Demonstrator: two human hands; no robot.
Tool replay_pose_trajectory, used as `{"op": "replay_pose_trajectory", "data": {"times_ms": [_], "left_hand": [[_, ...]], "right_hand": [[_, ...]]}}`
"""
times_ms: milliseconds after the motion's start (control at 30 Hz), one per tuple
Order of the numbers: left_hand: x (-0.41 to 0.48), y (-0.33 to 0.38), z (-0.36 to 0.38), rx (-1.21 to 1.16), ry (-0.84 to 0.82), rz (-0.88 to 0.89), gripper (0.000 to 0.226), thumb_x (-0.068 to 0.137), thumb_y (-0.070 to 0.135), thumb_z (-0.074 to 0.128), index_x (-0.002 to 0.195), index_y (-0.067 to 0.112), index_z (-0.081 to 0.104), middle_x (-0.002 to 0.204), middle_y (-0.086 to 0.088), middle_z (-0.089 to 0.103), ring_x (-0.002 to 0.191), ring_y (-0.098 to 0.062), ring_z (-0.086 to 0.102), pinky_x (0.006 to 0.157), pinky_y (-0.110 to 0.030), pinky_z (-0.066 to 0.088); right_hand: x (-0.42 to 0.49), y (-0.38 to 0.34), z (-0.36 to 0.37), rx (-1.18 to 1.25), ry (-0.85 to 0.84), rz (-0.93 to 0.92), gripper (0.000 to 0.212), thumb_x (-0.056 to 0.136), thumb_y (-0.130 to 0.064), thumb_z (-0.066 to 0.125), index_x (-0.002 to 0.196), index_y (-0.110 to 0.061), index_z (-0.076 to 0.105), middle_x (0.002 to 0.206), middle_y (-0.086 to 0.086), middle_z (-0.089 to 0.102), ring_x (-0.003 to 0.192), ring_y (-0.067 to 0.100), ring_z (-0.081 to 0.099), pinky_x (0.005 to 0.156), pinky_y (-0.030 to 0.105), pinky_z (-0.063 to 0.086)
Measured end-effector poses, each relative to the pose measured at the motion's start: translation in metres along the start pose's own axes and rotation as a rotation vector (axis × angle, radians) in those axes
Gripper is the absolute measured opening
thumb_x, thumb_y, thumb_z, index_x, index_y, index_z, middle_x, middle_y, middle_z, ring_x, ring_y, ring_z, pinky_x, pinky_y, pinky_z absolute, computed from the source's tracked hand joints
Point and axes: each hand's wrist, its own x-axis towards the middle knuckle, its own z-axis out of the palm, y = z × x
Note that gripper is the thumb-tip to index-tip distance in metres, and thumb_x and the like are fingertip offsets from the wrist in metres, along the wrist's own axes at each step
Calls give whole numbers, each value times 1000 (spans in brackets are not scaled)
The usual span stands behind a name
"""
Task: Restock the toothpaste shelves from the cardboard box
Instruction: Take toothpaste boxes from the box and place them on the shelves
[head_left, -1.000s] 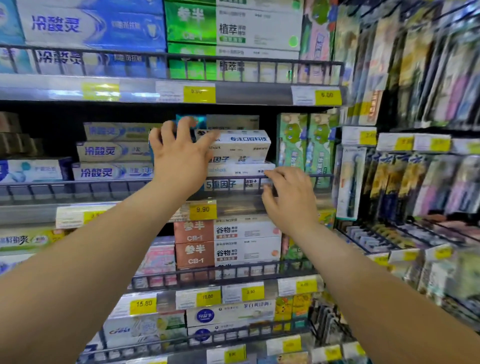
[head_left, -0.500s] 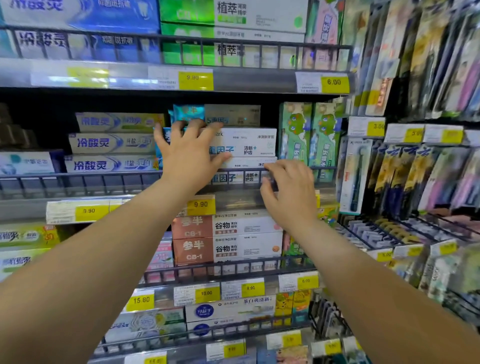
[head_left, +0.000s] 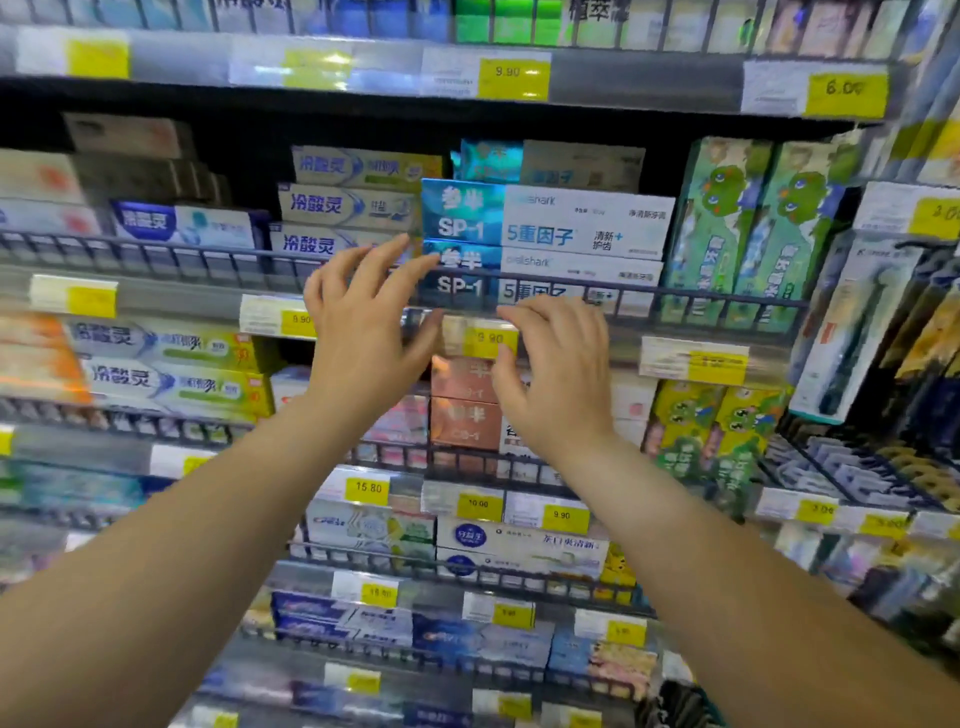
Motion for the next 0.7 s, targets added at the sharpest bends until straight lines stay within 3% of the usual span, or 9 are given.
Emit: {"op": "replay_pose_trajectory", "data": {"times_ms": [333, 500, 700], "left_hand": [[-142, -125, -142, 99, -208, -262, 47, 84, 39, 53, 127, 20, 57, 129, -5, 57, 117, -30, 52, 98, -42, 37], [-233, -197, -253, 147, -289, -436, 42, 86, 32, 61, 124, 17, 59, 121, -5, 60, 111, -24, 54, 94, -24, 32], [-335, -282, -399, 249, -345, -632, 36, 84, 29, 67, 118, 17, 62, 111, -4, 63, 102, -21, 58, 87, -25, 37]], "right_hand": [[-38, -178, 74, 352, -307, -80, 33, 80, -22, 51, 105, -6, 65, 102, 11, 64, 95, 31, 56, 85, 34, 33], [-74, -317, 117, 529, -485, -70, 37, 81, -30, 46, 106, -9, 65, 98, 9, 65, 92, 31, 58, 82, 37, 40], [-125, -499, 163, 707, -661, -112, 32, 78, -26, 48, 96, -6, 66, 87, 14, 66, 83, 36, 62, 74, 44, 49]]}}
